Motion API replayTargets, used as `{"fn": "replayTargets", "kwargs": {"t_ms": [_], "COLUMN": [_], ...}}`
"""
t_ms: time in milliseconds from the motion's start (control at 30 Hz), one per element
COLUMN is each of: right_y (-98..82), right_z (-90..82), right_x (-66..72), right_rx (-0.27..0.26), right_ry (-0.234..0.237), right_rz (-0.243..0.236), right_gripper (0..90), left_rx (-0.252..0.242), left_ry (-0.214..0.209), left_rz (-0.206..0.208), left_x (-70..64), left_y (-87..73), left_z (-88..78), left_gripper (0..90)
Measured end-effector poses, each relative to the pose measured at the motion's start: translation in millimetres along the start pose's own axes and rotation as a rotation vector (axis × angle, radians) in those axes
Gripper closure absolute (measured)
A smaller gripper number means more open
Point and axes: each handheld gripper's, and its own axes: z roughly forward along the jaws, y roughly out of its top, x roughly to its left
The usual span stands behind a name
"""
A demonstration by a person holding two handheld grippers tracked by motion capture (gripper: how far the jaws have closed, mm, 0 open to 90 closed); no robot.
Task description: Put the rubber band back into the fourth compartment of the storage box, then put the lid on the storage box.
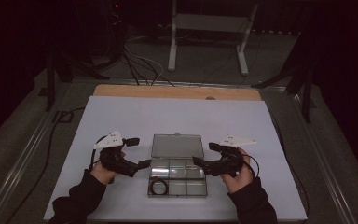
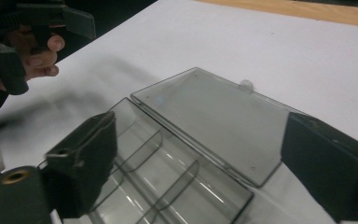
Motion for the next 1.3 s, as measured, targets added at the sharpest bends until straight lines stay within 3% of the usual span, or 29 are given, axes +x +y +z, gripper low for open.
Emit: {"fn": "replayTargets", "kwargs": {"t_ms": [100, 433, 600, 933, 1100, 1300], "right_y": [-3.3, -13.1, -17.5, -25.7, -27.2, -28.7], "right_z": [-3.1, -10.4, -10.3, -10.4, -11.4, -9.4], "right_x": [-4.6, -14.6, -13.1, -12.2, -12.4, -12.0], "right_rx": [-0.006, -0.055, -0.05, -0.066, -0.08, -0.074], "right_ry": [-0.006, -0.027, -0.028, -0.007, -0.002, -0.005], "right_rz": [0.013, 0.017, 0.0, -0.022, -0.025, -0.033], "right_gripper": [3.8, 0.0, 0.0, 0.0, 0.0, 0.0], "left_rx": [0.003, 0.02, 0.031, 0.036, 0.04, 0.073], "left_ry": [0.0, 0.033, 0.055, 0.053, 0.064, 0.08], "left_rz": [-0.005, -0.015, -0.037, -0.095, -0.101, -0.133], "left_x": [2.0, 13.5, 19.0, 24.6, 25.7, 27.1], "left_y": [3.7, 14.4, 16.2, 16.4, 15.0, 13.7], "left_z": [5.2, 19.5, 25.7, 36.0, 38.4, 43.0], "left_gripper": [0.7, 0.6, 0.6, 0.7, 0.6, 0.6]}}
